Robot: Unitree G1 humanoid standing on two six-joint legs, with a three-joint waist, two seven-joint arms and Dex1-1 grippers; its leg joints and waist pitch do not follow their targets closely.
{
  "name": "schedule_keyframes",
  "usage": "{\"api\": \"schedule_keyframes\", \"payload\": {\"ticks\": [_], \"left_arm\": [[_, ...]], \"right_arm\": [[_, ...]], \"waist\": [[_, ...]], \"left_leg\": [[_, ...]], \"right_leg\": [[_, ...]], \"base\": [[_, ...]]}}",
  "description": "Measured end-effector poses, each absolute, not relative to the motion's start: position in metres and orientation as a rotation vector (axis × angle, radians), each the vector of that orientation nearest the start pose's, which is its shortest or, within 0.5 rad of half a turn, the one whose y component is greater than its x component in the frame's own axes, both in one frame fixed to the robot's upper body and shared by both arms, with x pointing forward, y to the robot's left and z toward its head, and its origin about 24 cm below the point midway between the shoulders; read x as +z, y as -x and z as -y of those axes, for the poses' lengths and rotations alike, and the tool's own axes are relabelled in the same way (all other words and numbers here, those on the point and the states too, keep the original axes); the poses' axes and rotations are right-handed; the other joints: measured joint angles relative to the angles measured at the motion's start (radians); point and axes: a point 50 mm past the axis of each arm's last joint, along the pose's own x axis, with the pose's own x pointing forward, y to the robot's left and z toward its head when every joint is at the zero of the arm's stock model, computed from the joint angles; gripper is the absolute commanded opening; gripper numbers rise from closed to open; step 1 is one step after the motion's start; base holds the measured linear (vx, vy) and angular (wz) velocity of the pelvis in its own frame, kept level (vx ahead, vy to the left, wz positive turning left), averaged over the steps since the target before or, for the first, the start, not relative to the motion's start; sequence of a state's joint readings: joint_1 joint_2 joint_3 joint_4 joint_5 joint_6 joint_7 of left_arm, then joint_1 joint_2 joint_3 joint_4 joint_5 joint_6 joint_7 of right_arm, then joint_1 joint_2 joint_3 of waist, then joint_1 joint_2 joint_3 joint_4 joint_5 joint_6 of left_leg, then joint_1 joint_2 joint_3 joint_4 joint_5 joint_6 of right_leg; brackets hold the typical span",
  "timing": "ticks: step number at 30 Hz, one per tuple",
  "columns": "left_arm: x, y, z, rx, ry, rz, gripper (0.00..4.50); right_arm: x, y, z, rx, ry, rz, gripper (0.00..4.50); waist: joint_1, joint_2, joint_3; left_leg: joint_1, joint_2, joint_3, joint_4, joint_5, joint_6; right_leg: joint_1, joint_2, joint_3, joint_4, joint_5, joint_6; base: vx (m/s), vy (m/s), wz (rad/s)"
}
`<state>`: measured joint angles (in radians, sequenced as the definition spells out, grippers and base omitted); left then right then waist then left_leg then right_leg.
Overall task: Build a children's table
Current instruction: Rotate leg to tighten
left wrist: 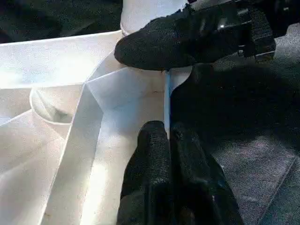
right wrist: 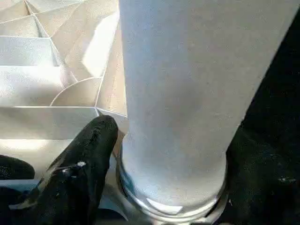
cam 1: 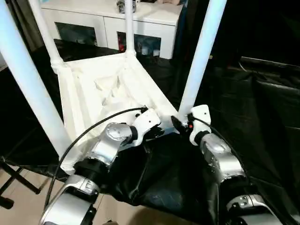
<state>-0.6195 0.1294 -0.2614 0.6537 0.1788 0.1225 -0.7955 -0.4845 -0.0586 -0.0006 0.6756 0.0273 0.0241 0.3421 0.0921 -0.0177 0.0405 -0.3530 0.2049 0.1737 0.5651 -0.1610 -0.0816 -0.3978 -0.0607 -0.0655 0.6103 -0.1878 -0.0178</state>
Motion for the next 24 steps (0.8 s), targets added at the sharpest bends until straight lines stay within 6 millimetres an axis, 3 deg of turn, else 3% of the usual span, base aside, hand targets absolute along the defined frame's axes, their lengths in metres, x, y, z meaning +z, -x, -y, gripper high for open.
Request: {"api": "schedule_keyframes", "payload": {"ticks": [6, 8, 14, 24], "left_arm": [[0.042, -0.329, -0.079, -1.087, -0.436, -0.349, 0.0], [0.044, -0.326, -0.088, -1.138, -0.439, -0.351, 0.0], [0.047, -0.317, -0.102, -1.306, -0.464, -0.345, 0.0], [0.049, -0.308, -0.123, -1.465, -0.456, -0.381, 0.0]], "right_arm": [[0.021, -0.327, 0.125, 0.559, 0.052, -0.236, 3.97], [0.023, -0.321, 0.131, 0.673, 0.098, -0.233, 3.97], [0.032, -0.307, 0.142, 0.96, 0.145, -0.237, 3.97], [0.044, -0.29, 0.148, 1.275, 0.19, -0.269, 3.97]], "waist": [[-0.002, 0.0, 0.0], [-0.001, 0.001, 0.001], [0.022, 0.002, 0.002], [0.039, 0.0, 0.003]], "left_leg": [[-0.001, 0.0, 0.0, -0.002, 0.0, 0.0], [-0.002, 0.0, 0.0, -0.004, 0.0, 0.0], [-0.004, 0.001, 0.0, -0.003, 0.0, 0.0], [-0.007, 0.001, 0.0, -0.002, 0.0, 0.0]], "right_leg": [[-0.001, 0.0, 0.0, -0.001, 0.0, 0.0], [-0.002, 0.0, 0.0, -0.001, 0.001, -0.003], [-0.003, 0.0, -0.001, -0.001, 0.001, -0.004], [-0.004, 0.0, -0.001, -0.001, 0.001, -0.004]], "base": [[0.0, 0.0, 0.0], [0.0, 0.0, 0.0], [0.0, 0.0, 0.0], [0.0, 0.0, 0.0]]}}
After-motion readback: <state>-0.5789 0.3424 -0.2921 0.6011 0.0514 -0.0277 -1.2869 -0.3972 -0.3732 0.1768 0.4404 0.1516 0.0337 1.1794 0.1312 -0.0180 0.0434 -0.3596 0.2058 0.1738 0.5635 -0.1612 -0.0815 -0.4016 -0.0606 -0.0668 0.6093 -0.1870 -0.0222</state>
